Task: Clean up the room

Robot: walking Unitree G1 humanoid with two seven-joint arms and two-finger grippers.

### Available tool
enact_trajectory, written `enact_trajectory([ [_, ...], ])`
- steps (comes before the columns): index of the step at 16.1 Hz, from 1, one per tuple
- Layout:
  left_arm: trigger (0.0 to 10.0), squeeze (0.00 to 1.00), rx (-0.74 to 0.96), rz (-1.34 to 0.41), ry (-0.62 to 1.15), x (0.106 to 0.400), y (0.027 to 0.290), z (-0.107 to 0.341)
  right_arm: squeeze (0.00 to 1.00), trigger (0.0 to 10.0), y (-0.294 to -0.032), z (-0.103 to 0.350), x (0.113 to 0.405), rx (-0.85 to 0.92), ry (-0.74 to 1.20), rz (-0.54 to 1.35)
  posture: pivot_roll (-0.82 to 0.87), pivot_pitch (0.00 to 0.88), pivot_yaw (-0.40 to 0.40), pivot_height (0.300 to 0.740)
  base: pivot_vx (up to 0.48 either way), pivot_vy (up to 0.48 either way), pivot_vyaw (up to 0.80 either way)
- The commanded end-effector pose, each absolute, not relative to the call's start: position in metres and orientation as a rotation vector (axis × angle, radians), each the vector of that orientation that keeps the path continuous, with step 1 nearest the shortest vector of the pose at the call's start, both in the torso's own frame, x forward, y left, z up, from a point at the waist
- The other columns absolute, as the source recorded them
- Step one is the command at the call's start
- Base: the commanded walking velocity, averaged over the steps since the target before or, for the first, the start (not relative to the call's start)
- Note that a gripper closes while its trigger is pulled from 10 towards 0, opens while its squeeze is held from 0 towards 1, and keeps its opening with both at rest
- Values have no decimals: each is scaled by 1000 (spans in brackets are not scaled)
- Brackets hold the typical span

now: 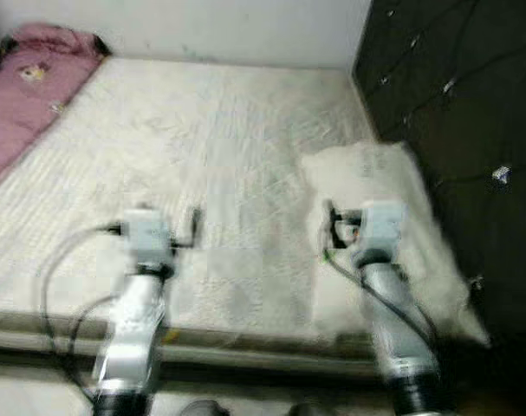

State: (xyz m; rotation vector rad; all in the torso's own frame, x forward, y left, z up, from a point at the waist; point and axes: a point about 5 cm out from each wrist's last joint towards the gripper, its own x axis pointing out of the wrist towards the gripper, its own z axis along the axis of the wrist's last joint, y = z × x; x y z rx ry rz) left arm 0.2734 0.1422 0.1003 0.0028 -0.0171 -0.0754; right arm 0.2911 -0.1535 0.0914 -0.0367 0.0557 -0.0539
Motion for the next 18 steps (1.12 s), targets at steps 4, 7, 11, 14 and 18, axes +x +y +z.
enact_trajectory([
  [4, 10000, 0, 24, -54, -21, 274, 150, 102, 0, 10000, -148, 97, 294, -27, 33, -38, 87, 0, -21, 740, 0, 480, 0],
  [7, 10000, 0, 23, -52, -18, 273, 149, 102, 0, 10000, -148, 97, 293, -31, 37, -36, 86, 0, -23, 740, 0, 480, 0],
  [11, 10000, 0, 22, -50, -14, 274, 150, 101, 0, 10000, -147, 96, 293, -23, 38, -32, 86, 0, -23, 740, 0, 480, 0],
  [14, 10000, 0, 22, -48, -13, 274, 149, 101, 0, 10000, -148, 96, 294, -26, 43, -30, 83, 0, -23, 740, 0, 480, 0],
  [18, 10000, 0, 19, -53, -19, 275, 148, 102, 0, 10000, -147, 95, 294, -28, 47, -30, 82, 0, -22, 740, 0, 480, 0],
])
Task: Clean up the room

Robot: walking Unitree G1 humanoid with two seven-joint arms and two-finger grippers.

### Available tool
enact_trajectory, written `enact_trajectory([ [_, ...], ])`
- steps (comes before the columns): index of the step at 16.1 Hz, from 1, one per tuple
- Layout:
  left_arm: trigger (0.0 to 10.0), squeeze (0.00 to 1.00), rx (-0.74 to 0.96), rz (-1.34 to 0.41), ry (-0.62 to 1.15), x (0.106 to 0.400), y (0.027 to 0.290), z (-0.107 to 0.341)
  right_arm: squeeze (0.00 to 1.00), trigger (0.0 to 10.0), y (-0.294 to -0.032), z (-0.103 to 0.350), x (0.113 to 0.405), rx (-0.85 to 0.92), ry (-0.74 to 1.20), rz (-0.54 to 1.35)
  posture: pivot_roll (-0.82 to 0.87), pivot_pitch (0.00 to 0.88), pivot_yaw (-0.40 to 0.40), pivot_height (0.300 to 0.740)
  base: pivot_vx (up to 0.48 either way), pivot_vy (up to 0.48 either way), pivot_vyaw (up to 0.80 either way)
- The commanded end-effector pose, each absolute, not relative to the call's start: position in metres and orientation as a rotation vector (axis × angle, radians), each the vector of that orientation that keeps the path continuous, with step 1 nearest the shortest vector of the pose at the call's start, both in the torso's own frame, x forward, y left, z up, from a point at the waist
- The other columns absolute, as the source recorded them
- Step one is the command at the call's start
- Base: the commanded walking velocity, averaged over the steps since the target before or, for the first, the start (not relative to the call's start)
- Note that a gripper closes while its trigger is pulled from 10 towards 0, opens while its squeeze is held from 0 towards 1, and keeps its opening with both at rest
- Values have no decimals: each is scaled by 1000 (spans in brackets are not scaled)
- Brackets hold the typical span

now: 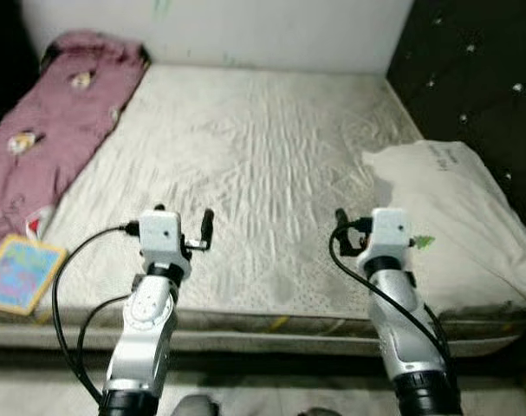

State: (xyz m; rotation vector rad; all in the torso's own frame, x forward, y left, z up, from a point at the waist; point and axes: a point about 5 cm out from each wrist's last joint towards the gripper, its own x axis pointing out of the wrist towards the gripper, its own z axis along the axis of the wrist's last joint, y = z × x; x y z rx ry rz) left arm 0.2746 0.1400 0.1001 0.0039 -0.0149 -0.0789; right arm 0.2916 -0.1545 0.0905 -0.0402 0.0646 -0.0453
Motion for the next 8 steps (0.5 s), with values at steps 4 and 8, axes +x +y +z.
enact_trajectory([
  [4, 10000, 0, 22, -77, -38, 275, 144, 104, 0, 10000, -147, 95, 295, -36, 54, -26, 81, 0, -24, 740, 0, 0, 0],
  [8, 10000, 0, 21, -82, -46, 275, 144, 105, 0, 10000, -147, 95, 296, -41, 57, -22, 79, 0, -23, 740, 0, 0, 0],
])
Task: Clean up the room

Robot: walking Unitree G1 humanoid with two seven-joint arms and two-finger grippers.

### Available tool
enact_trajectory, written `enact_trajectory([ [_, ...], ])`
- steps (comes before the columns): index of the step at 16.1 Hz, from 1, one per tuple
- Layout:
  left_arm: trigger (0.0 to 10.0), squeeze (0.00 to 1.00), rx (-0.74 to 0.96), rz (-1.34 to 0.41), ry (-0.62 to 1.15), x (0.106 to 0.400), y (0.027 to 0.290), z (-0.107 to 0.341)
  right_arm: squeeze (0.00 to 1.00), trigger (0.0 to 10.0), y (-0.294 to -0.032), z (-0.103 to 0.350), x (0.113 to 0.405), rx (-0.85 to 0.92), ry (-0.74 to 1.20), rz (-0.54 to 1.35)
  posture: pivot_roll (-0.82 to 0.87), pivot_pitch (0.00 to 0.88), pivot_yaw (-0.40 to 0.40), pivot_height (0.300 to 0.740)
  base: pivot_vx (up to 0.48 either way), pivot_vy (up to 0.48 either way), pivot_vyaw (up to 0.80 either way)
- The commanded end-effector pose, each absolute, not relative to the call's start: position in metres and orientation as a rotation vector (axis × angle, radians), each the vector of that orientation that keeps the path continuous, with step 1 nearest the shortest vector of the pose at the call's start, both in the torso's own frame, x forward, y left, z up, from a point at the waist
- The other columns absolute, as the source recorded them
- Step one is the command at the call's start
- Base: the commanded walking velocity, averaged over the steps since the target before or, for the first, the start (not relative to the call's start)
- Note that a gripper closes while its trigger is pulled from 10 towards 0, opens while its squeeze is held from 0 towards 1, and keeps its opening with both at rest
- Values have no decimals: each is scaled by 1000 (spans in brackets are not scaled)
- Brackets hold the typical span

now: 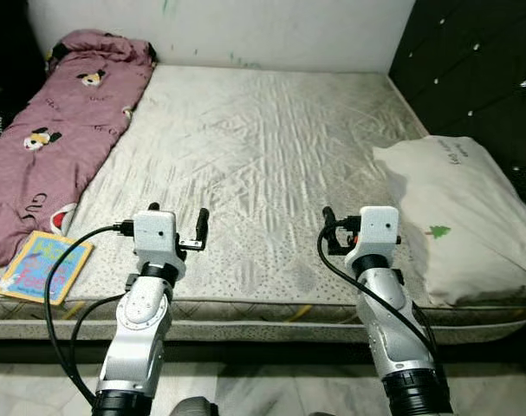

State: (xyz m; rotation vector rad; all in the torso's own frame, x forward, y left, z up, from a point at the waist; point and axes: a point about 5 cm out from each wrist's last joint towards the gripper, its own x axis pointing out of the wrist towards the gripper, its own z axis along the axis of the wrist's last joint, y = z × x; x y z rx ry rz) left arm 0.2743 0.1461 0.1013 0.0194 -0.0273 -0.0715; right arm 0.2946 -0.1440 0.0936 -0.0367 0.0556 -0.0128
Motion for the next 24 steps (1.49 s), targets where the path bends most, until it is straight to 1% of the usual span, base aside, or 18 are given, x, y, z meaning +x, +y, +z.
enact_trajectory([
  [1, 10000, 0, 21, -84, -50, 275, 144, 106, 0, 10000, -146, 95, 296, -43, 56, -21, 78, 0, -23, 740, 0, 0, 0],
  [4, 10000, 0, 20, -87, -54, 276, 144, 106, 0, 10000, -146, 95, 296, -45, 57, -20, 79, 0, -23, 740, 0, 0, 0],
  [15, 10000, 0, 21, -89, -53, 277, 144, 106, 0, 10000, -144, 94, 298, -43, 59, -7, 83, 0, -26, 740, 247, 0, 0],
  [16, 10000, 0, 22, -89, -52, 277, 144, 106, 0, 10000, -144, 94, 298, -28, 55, -1, 82, 0, -26, 740, 274, 0, 0],
  [17, 10000, 0, 24, -91, -51, 277, 143, 106, 0, 10000, -143, 92, 297, 23, 41, 16, 82, 0, -25, 740, 289, 0, 0],
  [24, 10000, 0, 28, -97, -40, 278, 142, 102, 0, 10000, -138, 87, 300, 14, 37, 69, 78, 0, -21, 740, 293, 0, 0],
])
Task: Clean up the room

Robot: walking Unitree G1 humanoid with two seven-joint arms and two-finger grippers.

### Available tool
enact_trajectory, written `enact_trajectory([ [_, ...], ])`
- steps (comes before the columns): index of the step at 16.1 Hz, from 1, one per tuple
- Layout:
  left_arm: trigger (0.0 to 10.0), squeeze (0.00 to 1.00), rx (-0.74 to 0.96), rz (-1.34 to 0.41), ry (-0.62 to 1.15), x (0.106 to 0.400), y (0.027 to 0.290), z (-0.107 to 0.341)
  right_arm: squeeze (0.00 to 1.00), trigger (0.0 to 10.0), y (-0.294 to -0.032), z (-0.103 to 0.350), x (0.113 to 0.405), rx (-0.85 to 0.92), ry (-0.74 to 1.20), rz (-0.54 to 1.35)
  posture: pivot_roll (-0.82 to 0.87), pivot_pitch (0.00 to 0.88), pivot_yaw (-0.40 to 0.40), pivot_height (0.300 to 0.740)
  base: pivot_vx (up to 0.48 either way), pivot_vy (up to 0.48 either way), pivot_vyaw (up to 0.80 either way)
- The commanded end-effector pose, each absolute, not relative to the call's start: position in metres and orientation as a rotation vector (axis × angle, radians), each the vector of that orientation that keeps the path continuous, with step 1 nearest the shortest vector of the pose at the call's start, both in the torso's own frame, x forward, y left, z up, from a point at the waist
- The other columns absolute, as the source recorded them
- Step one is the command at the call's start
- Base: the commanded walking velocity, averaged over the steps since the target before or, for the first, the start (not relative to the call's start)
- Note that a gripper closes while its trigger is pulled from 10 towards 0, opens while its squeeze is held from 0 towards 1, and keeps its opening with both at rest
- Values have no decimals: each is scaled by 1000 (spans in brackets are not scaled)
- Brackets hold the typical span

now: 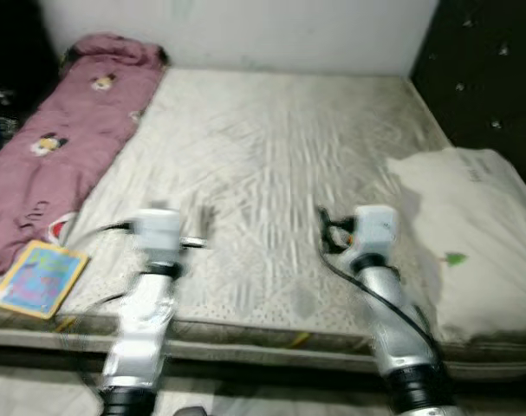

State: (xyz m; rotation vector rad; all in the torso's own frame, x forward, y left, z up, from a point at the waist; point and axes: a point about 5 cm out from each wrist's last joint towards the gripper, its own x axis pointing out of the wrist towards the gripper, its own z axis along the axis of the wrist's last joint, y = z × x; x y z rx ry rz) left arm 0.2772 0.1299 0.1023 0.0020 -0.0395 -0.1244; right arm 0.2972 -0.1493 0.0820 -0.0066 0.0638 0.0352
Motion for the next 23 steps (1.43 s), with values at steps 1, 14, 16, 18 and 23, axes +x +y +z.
enact_trajectory([
  [1, 10000, 0, 28, -97, -38, 278, 142, 102, 0, 10000, -138, 87, 300, 13, 38, 73, 78, 0, -21, 740, 352, 0, 0],
  [14, 10000, 0, 28, -98, 2, 281, 139, 98, 0, 10000, -137, 85, 302, 3, 48, 70, 75, 0, -20, 740, 118, 33, -94],
  [16, 10000, 0, 21, -89, 18, 282, 140, 96, 0, 10000, -136, 85, 302, 7, 47, 71, 70, 0, -20, 740, 0, 480, -400],
  [18, 10000, 0, 18, -88, 17, 282, 140, 96, 0, 10000, -136, 85, 302, 5, 48, 73, 71, 0, -20, 740, 0, 480, 0],
  [23, 10000, 0, 13, -93, 17, 282, 138, 97, 0, 10000, -136, 85, 302, 3, 54, 78, 68, 0, -25, 740, 0, 480, 0],
])
